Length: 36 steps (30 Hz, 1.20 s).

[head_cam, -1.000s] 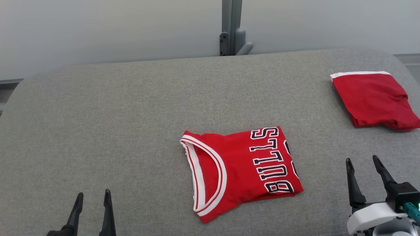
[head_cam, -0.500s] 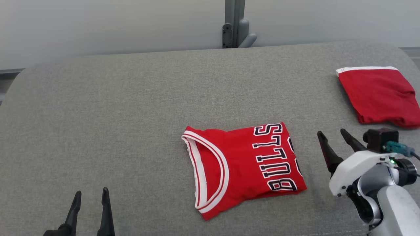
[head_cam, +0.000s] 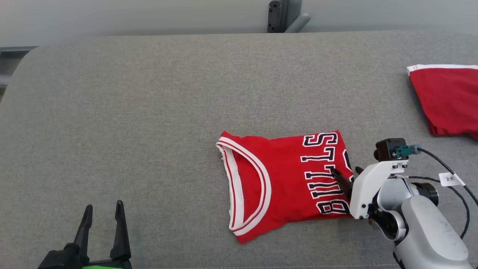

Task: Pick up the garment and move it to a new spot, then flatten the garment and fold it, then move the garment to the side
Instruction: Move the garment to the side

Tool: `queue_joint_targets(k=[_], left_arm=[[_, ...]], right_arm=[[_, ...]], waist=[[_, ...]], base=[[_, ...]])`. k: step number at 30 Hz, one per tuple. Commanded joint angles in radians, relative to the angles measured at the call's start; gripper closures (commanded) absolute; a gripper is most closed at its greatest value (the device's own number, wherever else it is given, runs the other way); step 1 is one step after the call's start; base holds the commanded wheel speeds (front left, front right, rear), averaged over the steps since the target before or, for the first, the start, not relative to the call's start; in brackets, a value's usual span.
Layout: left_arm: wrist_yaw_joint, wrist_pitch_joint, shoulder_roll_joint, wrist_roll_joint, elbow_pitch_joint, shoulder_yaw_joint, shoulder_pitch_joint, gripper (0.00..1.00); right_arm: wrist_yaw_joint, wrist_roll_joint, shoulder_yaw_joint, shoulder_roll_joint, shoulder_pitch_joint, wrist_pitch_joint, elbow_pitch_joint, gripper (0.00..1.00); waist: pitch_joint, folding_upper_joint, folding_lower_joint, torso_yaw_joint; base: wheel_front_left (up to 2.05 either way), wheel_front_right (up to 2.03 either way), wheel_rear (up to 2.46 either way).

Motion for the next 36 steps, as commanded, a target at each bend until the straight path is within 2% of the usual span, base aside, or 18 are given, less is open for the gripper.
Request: queue_joint_targets(k=[1, 8, 9, 10, 11, 17, 26, 31, 36], left_arm=[[-0.004, 0.000, 0.002, 0.001, 0.003, 0.002, -0.015, 0.00], [-0.004, 0.000, 0.002, -0.002, 0.003, -0.002, -0.031, 0.00], [-0.004, 0.000, 0.002, -0.003, 0.002, -0.002, -0.032, 0.00], [-0.004, 0.000, 0.002, -0.004, 0.000, -0.002, -0.032, 0.00], [-0.004, 0.000, 0.002, -0.004, -0.001, 0.001, -0.031, 0.00], [-0.004, 0.001, 0.002, 0.000, -0.008, 0.011, -0.008, 0.00], [-0.004, 0.000, 0.002, -0.005, -0.029, -0.010, -0.050, 0.00], [-0.004, 0.000, 0.002, 0.003, -0.036, -0.019, -0.077, 0.00], [-0.004, 0.000, 0.004, 0.011, -0.034, -0.036, -0.108, 0.00]], right_arm=[[0.000, -0.003, 0.006, 0.004, -0.017, -0.005, 0.018, 0.00], [0.000, 0.003, 0.026, 0.032, -0.080, -0.033, 0.162, 0.00], [0.000, 0.007, 0.030, 0.033, -0.087, -0.037, 0.176, 0.09], [0.000, 0.011, 0.030, 0.033, -0.094, -0.047, 0.188, 0.64], [0.000, 0.019, 0.031, 0.037, -0.101, -0.055, 0.197, 1.00], [-0.001, 0.087, 0.048, 0.025, -0.147, -0.096, 0.194, 1.00], [-0.001, 0.085, 0.062, -0.078, -0.271, -0.167, 0.152, 1.00], [-0.001, 0.073, 0.031, -0.118, -0.374, -0.185, 0.150, 1.00], [-0.001, 0.047, -0.049, -0.150, -0.485, -0.202, 0.185, 1.00]], waist=[[0.009, 0.0000, 0.0000, 0.006], [0.016, 0.0000, 0.0000, 0.002], [0.017, 0.0000, 0.0000, 0.001], [0.018, 0.0000, 0.0000, 0.000], [0.019, 0.0000, 0.0000, -0.004], [0.016, 0.0000, 0.0000, -0.057], [0.058, 0.0000, 0.0000, -0.156], [0.101, 0.0000, 0.0000, -0.172], [0.150, 0.0000, 0.0000, -0.170]], base=[[0.00, 0.00, 0.00], [0.00, 0.00, 0.00], [0.00, 0.00, 0.00], [0.00, 0.00, 0.00], [0.00, 0.00, 0.00], [0.00, 0.00, 0.00], [0.00, 0.00, 0.00], [0.00, 0.00, 0.00], [0.00, 0.00, 0.00]])
